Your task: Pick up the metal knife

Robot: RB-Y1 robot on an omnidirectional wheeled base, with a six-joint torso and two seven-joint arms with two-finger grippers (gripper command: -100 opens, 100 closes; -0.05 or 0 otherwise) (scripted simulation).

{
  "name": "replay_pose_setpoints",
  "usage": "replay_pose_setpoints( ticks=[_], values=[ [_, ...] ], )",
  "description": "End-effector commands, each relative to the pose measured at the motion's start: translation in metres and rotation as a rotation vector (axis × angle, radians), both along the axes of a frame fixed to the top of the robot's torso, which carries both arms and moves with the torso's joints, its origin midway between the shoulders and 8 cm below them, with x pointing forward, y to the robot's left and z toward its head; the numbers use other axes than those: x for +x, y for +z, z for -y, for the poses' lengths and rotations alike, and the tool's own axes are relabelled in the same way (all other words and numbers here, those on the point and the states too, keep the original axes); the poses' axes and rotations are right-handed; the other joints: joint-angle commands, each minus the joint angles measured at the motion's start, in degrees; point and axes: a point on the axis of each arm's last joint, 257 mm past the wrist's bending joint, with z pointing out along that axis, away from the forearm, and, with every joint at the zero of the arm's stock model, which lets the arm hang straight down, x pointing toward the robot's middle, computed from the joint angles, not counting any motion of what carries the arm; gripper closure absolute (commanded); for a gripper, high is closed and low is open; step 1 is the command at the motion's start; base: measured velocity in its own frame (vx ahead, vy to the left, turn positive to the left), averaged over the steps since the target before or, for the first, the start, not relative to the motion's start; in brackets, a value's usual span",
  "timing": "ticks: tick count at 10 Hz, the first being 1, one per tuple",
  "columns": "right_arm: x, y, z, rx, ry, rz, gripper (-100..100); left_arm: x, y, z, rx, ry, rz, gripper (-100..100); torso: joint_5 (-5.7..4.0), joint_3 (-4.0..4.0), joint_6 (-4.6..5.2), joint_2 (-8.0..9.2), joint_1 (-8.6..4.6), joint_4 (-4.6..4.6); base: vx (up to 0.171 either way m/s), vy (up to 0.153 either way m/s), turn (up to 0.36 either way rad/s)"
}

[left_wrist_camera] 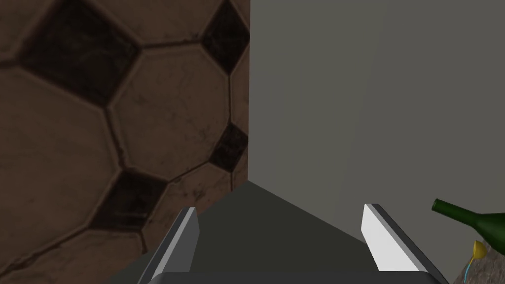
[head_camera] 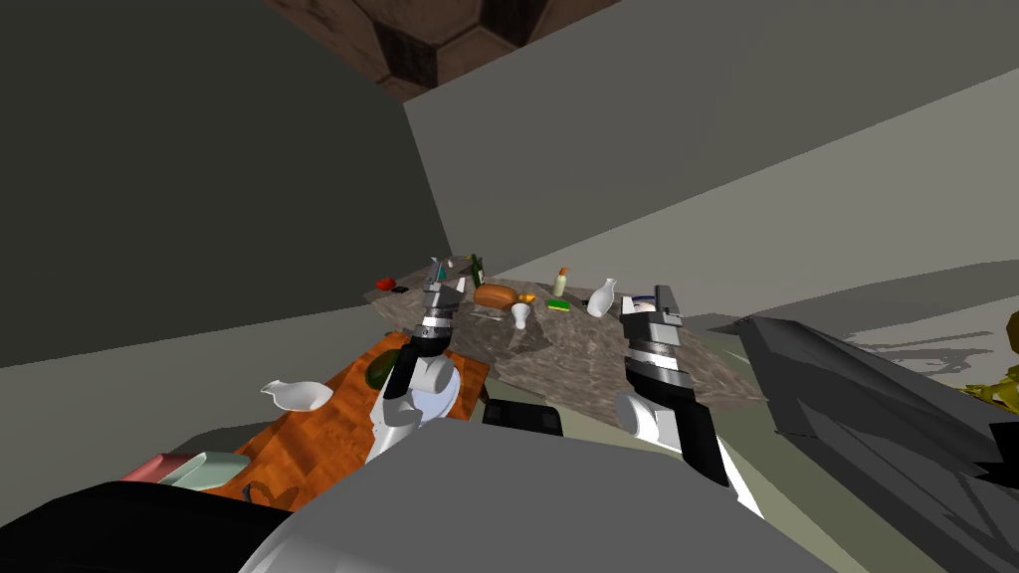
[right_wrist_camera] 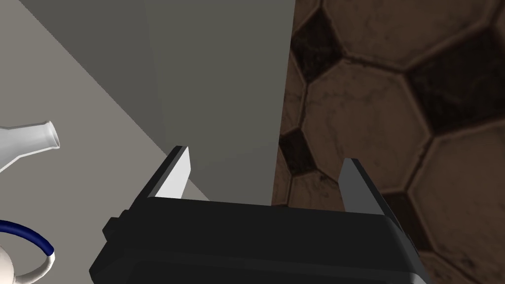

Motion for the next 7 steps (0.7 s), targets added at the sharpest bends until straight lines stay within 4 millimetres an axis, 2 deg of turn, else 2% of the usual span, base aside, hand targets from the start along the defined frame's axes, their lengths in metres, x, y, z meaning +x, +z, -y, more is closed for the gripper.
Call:
replay_pose_setpoints(
  ticks=[1,3,7],
  values=[
    [0.0,0.0,0.0,0.0,0.0,0.0,0,0.006,-0.007,0.001,0.002,-0.002,-0.034,-100,0.0,0.0,0.0,0.0,0.0,0.0,-0.004,0.004,-0.012],
    [0.0,0.0,0.0,0.0,0.0,0.0,0,0.018,-0.013,0.004,0.005,-0.018,-0.079,-100,0.0,0.0,0.01,0.0,0.02,0.0,-0.024,0.024,-0.079],
    [0.0,0.0,0.0,0.0,0.0,0.0,0,0.02,-0.015,0.004,0.005,-0.018,-0.089,-100,-0.02,-0.04,-0.01,-0.08,-0.08,-0.02,0.001,-0.001,0.005]
  ],
)
